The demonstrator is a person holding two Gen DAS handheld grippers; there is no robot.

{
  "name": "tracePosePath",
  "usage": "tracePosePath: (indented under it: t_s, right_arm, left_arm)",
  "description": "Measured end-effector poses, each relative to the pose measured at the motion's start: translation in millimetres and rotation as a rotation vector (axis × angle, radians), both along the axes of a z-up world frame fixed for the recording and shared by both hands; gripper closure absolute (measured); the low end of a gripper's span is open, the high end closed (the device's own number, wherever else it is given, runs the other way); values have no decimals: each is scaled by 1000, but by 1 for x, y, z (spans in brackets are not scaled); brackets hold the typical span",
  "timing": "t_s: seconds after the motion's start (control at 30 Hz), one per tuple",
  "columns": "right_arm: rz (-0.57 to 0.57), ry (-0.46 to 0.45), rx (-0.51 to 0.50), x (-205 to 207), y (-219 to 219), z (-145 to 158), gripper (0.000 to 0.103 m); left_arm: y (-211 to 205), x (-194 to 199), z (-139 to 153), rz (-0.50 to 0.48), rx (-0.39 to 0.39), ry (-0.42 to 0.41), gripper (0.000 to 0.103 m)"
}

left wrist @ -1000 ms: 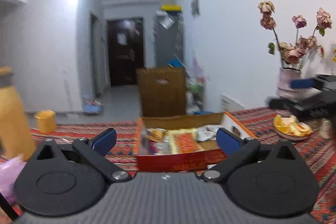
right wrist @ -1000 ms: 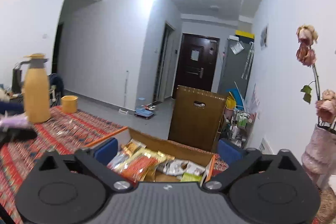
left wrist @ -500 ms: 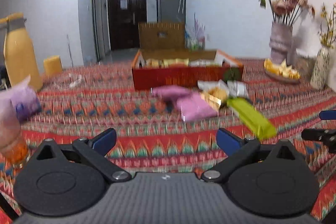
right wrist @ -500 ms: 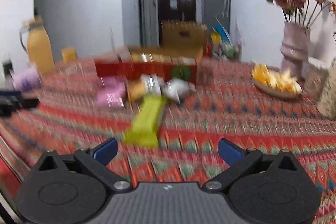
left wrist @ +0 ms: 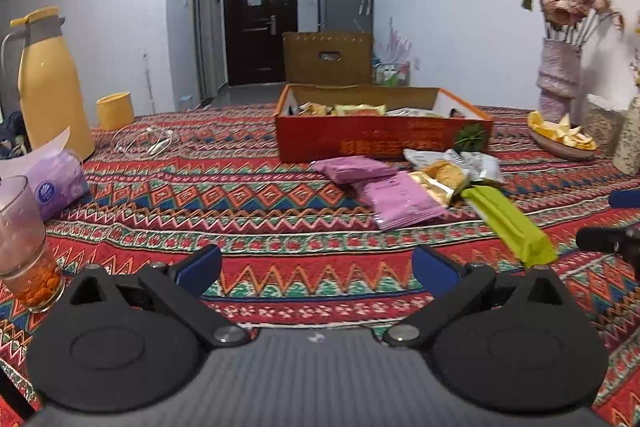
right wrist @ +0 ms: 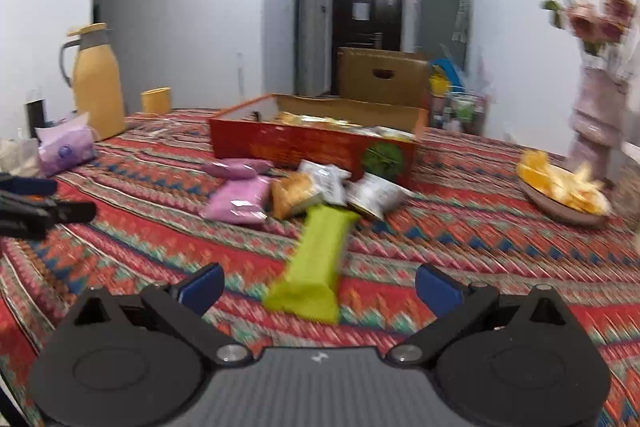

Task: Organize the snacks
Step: 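Withdraw both tools from the box back toward the snack pile, then grasp a pink packet with the right tool while the left tool grasps a white cracker packet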

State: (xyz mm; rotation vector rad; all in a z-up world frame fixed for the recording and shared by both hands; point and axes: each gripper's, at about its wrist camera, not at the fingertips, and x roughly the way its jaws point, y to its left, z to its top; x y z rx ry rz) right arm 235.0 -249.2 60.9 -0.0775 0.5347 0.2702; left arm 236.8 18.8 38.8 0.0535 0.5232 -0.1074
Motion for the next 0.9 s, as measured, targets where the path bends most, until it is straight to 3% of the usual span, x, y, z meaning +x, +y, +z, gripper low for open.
tracePosePath:
  t_s: [0.17,0.27,0.37,0.5,0.57,0.67,0.77,0.9]
  right_arm:
    - [129,11,71,65,41,17,2]
    - [168,80,121,126,73,19,2]
    - [173,166,91,188,111,5,14]
    - [142,278,91,248,143,-22,18]
    - [117,289,82,258,149,-33,43]
    - [130,258,87,252,147,-34,42]
    - [151,177,62,226,133,-16,42]
    - [101,44,101,173,72,20,42]
  left_arm:
    - [22,23,-8,70,-24,19,0]
    - [41,39,-11,109,-42,36,0]
    - [59,53,-14,141,-80,67,0]
    - [76,61,-15,161,-114,96,0]
    - [79,63,-16,164,-110,102,0]
    - [76,69,-17,156,-97,116,0]
    - [65,81,-16,133,-96,136,0]
    - [30,93,-6,19,-137,107,0]
